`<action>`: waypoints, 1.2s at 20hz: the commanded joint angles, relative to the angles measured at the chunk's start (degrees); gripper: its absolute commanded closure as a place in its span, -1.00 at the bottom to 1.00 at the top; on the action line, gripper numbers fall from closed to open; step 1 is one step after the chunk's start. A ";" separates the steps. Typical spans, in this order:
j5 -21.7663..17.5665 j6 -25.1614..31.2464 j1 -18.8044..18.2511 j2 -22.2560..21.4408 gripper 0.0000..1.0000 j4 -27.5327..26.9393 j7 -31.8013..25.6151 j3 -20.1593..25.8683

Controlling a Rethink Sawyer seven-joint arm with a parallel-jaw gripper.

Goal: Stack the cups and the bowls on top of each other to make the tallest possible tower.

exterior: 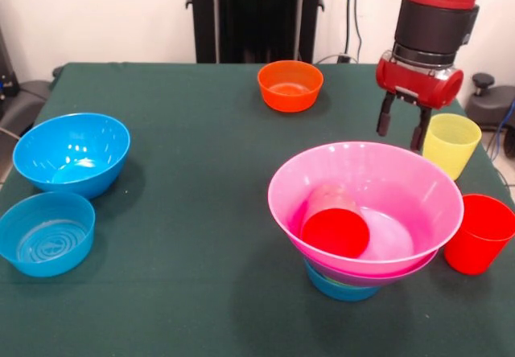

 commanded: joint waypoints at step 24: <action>6.00 -1.71 0.94 -5.60 -1.00 9.72 9.71 11.24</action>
